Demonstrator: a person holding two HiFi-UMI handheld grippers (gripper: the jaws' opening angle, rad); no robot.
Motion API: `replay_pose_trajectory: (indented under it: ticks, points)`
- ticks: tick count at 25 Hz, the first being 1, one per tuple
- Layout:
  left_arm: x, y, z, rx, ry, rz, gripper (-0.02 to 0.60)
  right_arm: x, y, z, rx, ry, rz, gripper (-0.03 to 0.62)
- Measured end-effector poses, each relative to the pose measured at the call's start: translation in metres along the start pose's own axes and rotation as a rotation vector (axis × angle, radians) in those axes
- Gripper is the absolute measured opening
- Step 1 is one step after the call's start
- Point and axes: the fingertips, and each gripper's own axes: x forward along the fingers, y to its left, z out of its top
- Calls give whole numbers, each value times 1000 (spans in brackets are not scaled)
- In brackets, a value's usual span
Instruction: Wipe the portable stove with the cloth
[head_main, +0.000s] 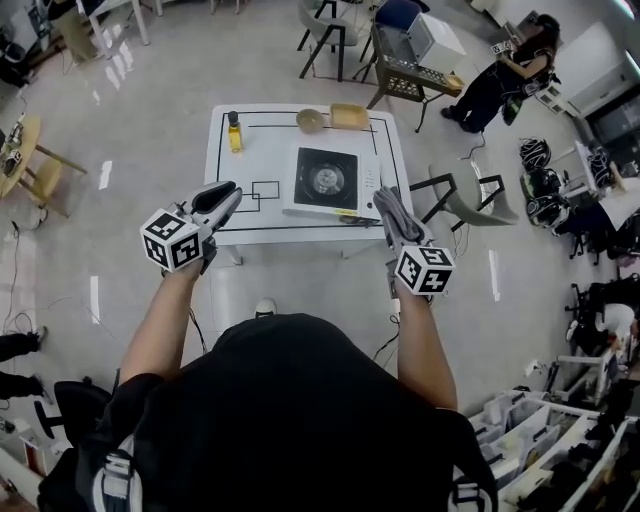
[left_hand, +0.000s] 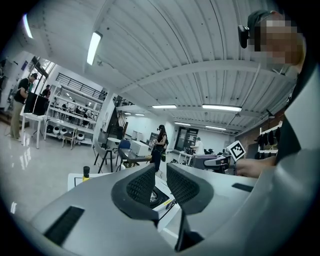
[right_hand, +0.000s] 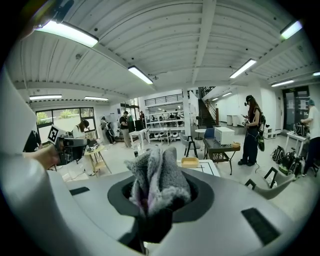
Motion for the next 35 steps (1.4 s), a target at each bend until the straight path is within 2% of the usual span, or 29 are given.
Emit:
replay_pose_trajectory:
  ticks: [19, 35]
  points:
    - [2, 37, 4, 5, 28, -78, 74, 20, 7, 6, 12, 13, -96, 120]
    - [36, 49, -1, 5, 49, -91, 71, 47, -26, -3, 33, 23, -120, 118]
